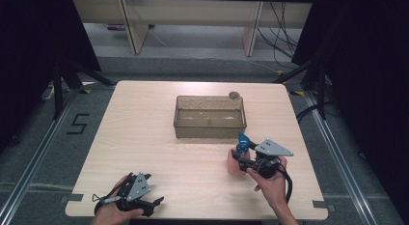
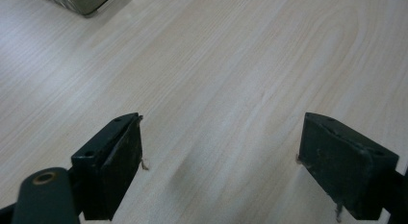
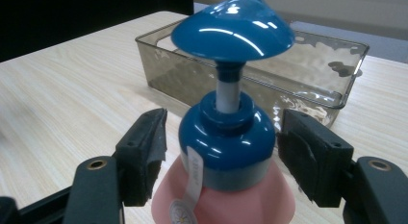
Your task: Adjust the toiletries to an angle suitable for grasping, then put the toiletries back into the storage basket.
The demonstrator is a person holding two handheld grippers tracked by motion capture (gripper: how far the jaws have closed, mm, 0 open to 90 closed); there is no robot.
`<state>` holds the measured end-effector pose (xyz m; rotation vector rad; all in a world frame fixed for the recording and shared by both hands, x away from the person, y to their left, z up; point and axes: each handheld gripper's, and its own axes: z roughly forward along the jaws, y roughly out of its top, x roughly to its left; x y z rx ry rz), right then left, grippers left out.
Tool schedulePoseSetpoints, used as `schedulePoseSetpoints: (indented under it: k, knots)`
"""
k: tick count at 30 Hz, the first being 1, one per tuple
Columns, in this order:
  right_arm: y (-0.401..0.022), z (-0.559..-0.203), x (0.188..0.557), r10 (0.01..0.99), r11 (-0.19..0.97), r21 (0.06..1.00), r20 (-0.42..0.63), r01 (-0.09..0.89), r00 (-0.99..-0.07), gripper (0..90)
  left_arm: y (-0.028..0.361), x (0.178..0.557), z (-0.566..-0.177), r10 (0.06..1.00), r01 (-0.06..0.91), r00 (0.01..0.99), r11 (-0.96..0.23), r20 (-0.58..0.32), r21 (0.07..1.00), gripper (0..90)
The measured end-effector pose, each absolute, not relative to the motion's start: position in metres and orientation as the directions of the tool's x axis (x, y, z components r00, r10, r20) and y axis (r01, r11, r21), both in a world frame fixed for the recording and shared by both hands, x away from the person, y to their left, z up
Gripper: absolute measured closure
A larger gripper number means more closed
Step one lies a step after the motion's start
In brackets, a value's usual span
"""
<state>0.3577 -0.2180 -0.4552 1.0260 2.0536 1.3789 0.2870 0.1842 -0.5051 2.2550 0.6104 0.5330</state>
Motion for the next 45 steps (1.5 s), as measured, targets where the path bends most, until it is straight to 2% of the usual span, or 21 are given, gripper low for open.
schedulePoseSetpoints:
  k: [4, 6, 9, 10, 15, 17, 23, 27, 33, 35, 37, 44, 45]
  knots:
    - [-0.216, -0.4566, 0.3589, 0.789, 0.205, 0.919, 0.049, 0.337, -0.612, 36.1, 0.1859, 0.2867, -0.5037, 0.564, 0.264, 0.8, -0.638, 0.205, 0.724, 14.9]
    - [-0.216, -0.4568, 0.3602, 0.784, 0.236, 0.917, 0.016, 0.323, -0.62, 37.2, 0.1858, 0.2865, -0.5036, 0.559, 0.261, 0.803, -0.644, 0.209, 0.719, 14.9]
    - [-0.2145, -0.4576, 0.3601, 0.784, 0.233, 0.914, 0.025, 0.332, -0.62, 38.6, 0.1857, 0.286, -0.5031, 0.559, 0.262, 0.803, -0.643, 0.208, 0.72, 14.9]
    - [-0.2128, -0.4574, 0.3582, 0.79, 0.212, 0.907, 0.06, 0.363, -0.61, 39.3, 0.1858, 0.286, -0.5032, 0.562, 0.263, 0.801, -0.64, 0.206, 0.722, 14.9]
    - [-0.2127, -0.4595, 0.3615, 0.785, 0.209, 0.911, 0.061, 0.356, -0.616, 40.8, 0.1861, 0.2866, -0.5032, 0.56, 0.261, 0.801, -0.643, 0.209, 0.72, 14.9]
    - [-0.2142, -0.46, 0.3641, 0.783, 0.231, 0.917, 0.024, 0.326, -0.622, 41.5, 0.1856, 0.2864, -0.5034, 0.564, 0.263, 0.8, -0.637, 0.205, 0.724, 14.9]
    - [-0.2132, -0.4607, 0.3623, 0.791, 0.199, 0.912, 0.068, 0.36, -0.608, 43.4, 0.1857, 0.2862, -0.5031, 0.56, 0.262, 0.802, -0.641, 0.207, 0.721, 14.9]
    - [-0.2153, -0.4618, 0.3647, 0.788, 0.202, 0.92, 0.051, 0.336, -0.614, 44.2, 0.1858, 0.286, -0.5031, 0.561, 0.261, 0.801, -0.641, 0.209, 0.722, 14.9]
    - [-0.2109, -0.4584, 0.3598, 0.793, 0.202, 0.922, 0.043, 0.329, -0.607, 51.5, 0.1862, 0.2857, -0.5031, 0.561, 0.262, 0.801, -0.642, 0.208, 0.721, 14.9]
    - [-0.2105, -0.4559, 0.3587, 0.797, 0.254, 0.921, -0.026, 0.296, -0.603, 52.9, 0.1863, 0.2855, -0.5027, 0.555, 0.258, 0.806, -0.642, 0.205, 0.722, 14.9]
    - [-0.2094, -0.4564, 0.3584, 0.794, 0.232, 0.922, 0.006, 0.311, -0.608, 53.0, 0.1859, 0.2855, -0.503, 0.561, 0.261, 0.802, -0.64, 0.207, 0.723, 14.9]
    - [-0.2111, -0.4554, 0.3591, 0.802, 0.228, 0.925, 0.0, 0.305, -0.598, 53.2, 0.1872, 0.2849, -0.5024, 0.55, 0.252, 0.806, -0.651, 0.217, 0.716, 14.9]
    - [-0.2108, -0.4561, 0.3598, 0.795, 0.206, 0.928, 0.026, 0.31, -0.606, 53.2, 0.1868, 0.2846, -0.5026, 0.556, 0.253, 0.804, -0.642, 0.212, 0.724, 14.9]
